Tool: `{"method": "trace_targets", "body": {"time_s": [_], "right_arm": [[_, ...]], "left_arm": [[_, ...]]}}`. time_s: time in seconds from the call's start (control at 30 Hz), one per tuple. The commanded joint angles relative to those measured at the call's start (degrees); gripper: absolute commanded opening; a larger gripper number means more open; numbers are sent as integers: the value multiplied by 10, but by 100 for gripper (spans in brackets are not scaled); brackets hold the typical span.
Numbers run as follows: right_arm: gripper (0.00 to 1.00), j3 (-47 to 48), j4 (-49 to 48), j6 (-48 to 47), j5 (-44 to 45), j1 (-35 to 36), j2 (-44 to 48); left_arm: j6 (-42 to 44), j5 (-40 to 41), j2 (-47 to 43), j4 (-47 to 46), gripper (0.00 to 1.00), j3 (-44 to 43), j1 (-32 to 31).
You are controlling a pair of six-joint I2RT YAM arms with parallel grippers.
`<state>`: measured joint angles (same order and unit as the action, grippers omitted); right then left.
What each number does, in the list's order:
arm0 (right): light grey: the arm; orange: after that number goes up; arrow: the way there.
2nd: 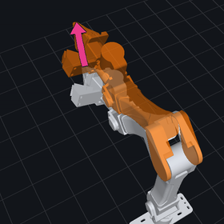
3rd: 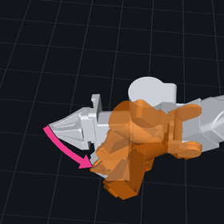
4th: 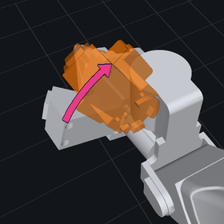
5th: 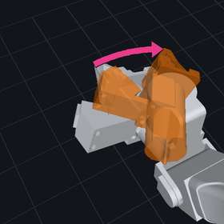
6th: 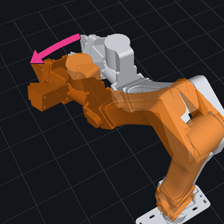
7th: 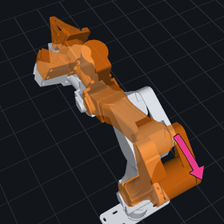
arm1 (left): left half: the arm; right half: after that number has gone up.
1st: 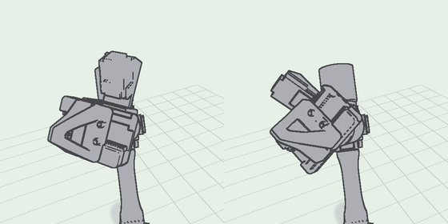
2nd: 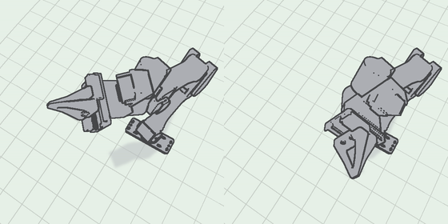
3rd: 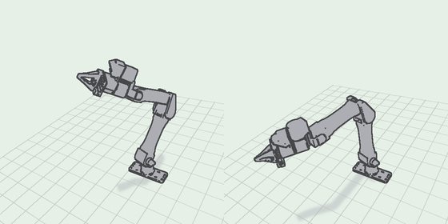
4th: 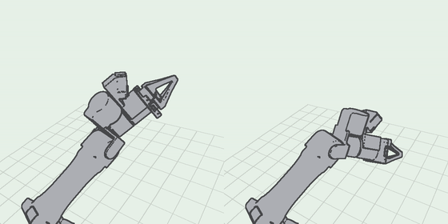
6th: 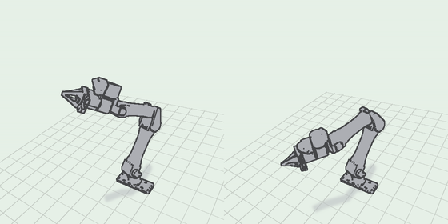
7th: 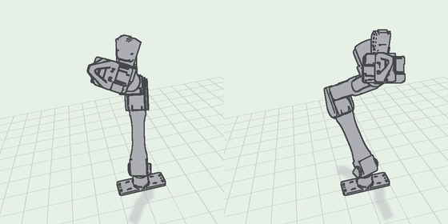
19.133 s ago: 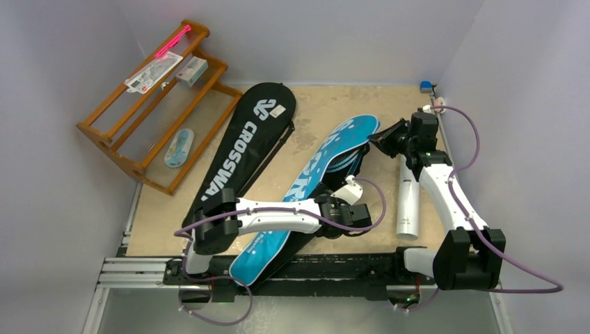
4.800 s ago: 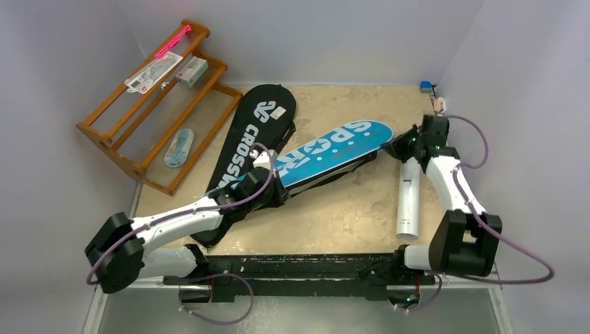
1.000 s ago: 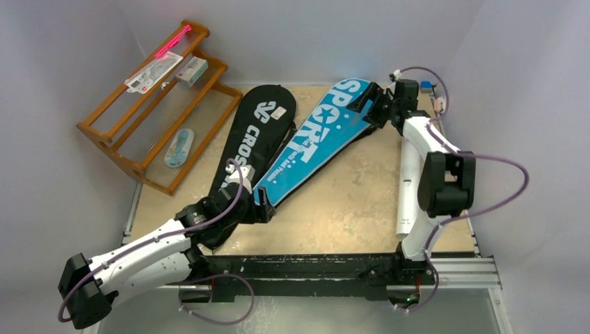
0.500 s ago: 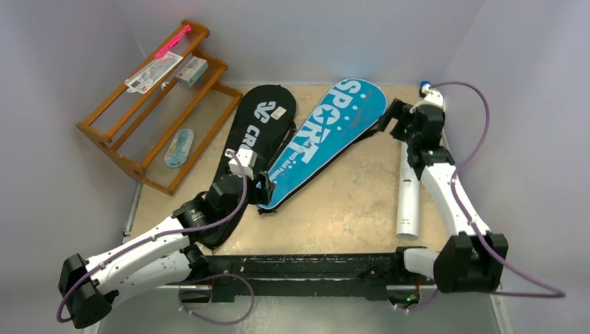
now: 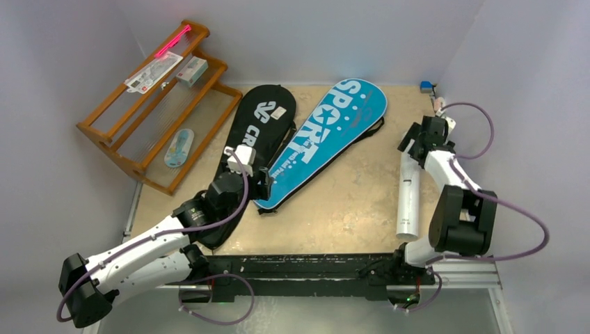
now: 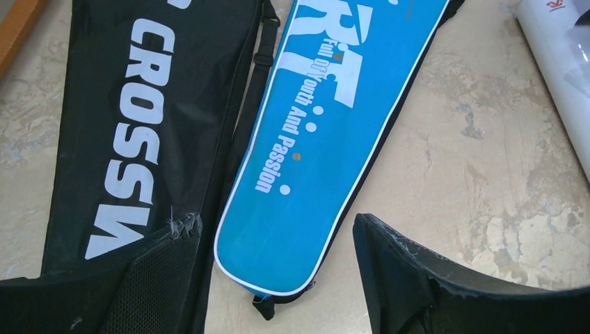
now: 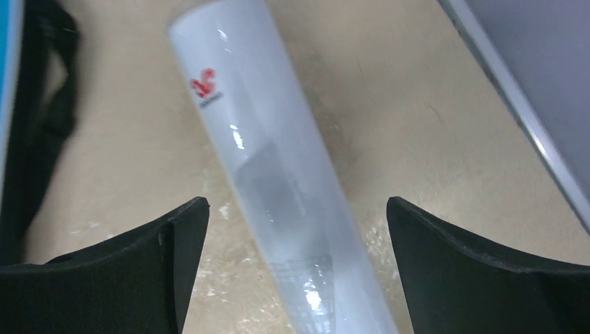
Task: Pack up the badminton gear
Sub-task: Adjust the shuttle tube at the center of the board.
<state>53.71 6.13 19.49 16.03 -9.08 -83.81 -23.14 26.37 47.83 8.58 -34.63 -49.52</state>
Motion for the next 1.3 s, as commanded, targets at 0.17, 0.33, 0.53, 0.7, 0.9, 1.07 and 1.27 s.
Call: {"method": "trace_targets", "body": {"time_s": [0.17,0.33,0.53,0.7,0.9,1.07,1.27], "right_arm": [[97,103,116,68,-40,-8,-126],[91,57,81,71,-173,64,-72],[99,53,63,91,-263,220,32],[99,11,61,82,-125,218,158],[99,-150,-131,-57,-8,218,260],[99,-289,-354,-151,-50,218,303],[99,-329,-530,-185,-9,215,200]], "left_arm": [[-11,19,-41,-12,78,7,4],[-15,23,-54,-11,78,16,3],[-11,45,-59,-3,79,11,4],[-3,100,-74,-25,79,26,4],[138,167,-80,-195,88,99,4],[288,187,-70,-370,97,167,18],[249,143,-31,-407,100,176,164]]}}
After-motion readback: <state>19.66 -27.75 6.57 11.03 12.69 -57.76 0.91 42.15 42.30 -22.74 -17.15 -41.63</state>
